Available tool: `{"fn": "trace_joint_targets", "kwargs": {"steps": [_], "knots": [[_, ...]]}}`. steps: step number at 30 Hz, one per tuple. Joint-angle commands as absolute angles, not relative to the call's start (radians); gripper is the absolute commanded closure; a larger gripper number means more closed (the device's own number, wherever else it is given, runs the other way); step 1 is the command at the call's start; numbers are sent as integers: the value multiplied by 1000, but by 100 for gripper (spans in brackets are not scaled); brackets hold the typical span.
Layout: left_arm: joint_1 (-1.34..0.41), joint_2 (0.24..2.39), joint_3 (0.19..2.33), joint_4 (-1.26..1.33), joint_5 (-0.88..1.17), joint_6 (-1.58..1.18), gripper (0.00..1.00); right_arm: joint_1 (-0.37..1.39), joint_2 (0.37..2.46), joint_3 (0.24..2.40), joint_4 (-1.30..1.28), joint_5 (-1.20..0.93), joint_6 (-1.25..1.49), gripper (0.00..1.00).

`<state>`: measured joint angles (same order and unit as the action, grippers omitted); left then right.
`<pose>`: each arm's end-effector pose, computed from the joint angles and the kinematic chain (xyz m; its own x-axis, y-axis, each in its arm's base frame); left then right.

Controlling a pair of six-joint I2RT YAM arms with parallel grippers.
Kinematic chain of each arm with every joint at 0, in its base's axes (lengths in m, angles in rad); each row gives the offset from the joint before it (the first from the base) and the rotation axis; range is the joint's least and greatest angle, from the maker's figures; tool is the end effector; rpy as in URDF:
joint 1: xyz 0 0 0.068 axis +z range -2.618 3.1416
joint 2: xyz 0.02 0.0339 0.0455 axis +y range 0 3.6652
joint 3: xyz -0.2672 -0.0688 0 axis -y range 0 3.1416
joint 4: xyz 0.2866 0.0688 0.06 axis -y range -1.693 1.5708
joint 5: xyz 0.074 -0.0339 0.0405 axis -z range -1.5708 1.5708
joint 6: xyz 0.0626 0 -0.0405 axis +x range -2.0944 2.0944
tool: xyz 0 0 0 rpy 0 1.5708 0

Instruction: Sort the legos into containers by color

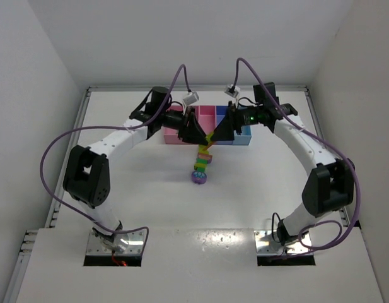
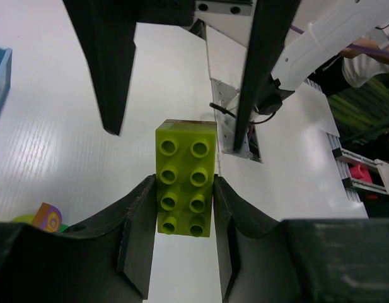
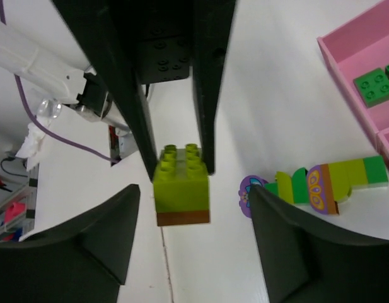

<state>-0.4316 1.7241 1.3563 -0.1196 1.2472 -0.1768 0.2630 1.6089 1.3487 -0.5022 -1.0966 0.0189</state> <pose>0.3683 -0.2350 0.2865 -0.5760 0.2037 -0.7917 0.8051 -0.0262 -0.5925 0.3686 0.1569 0.2939 -0.6808 -0.1744 -0.7114 -0.7272 0.2770 0.6280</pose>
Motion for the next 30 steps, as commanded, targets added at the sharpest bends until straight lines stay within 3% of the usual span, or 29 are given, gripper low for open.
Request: {"fn": "trace_joint_targets", "kwargs": {"steps": [1,5,10,13,30], "knots": [[-411,1623,1318,-57,1240,-161,95,250,1569,1344,-454,-1086,46,28],[-368,1599,1214,108,1249,-303,95,238,1529,1261,-339,-1130,162,21],[-368,1574,1106,621,1239,-723,95,238,1529,1252,-307,-1167,190,21],[-368,1586,1086,773,1229,-830,95,247,1529,1243,-244,-1187,256,21],[-405,1597,1095,830,1229,-896,95,256,1549,1252,-143,-1238,354,21]]}}
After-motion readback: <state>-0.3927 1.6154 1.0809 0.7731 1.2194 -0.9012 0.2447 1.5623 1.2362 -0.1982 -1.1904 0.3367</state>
